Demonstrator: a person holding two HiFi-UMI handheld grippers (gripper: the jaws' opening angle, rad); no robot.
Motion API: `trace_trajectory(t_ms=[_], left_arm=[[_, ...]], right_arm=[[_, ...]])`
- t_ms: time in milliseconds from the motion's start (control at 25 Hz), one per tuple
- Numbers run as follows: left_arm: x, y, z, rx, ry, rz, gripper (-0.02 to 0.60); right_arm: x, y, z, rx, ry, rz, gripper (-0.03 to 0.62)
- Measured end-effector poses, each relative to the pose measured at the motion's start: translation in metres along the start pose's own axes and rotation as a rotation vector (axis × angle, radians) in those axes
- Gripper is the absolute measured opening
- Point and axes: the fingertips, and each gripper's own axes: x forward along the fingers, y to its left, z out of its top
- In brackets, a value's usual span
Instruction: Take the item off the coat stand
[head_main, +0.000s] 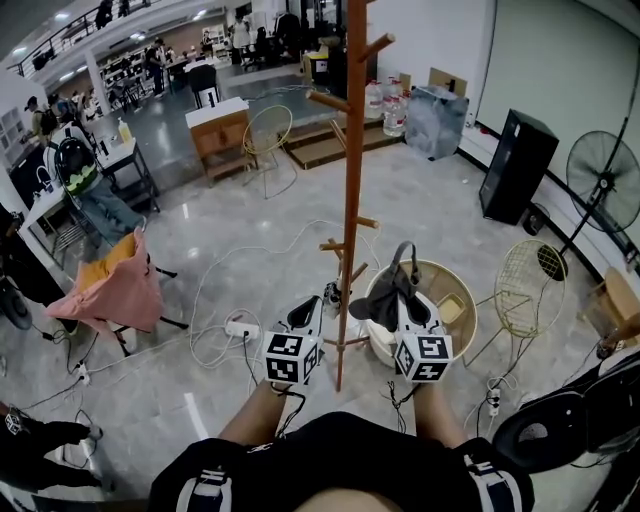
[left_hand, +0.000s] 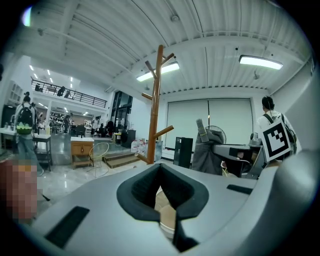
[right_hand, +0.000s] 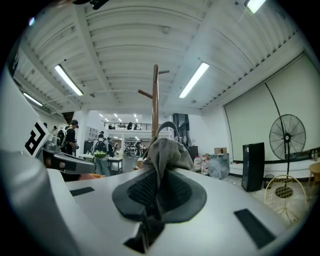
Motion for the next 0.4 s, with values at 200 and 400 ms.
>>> trace_trajectory(t_ms=[200, 400], left_arm=[[-0.0050, -0.0003, -0.0023, 0.002, -0.003, -0.003, 0.012], [-0.0047, -0.0022, -0.0004, -0.002, -0.003, 0.002, 0.012]], right_arm=[[-0.0006, 0.0049, 0.0014, -0.002, -0.006, 0.007, 0.036], [-0.0004, 0.0025, 0.0032, 0.003, -0.010, 0.012, 0.037]])
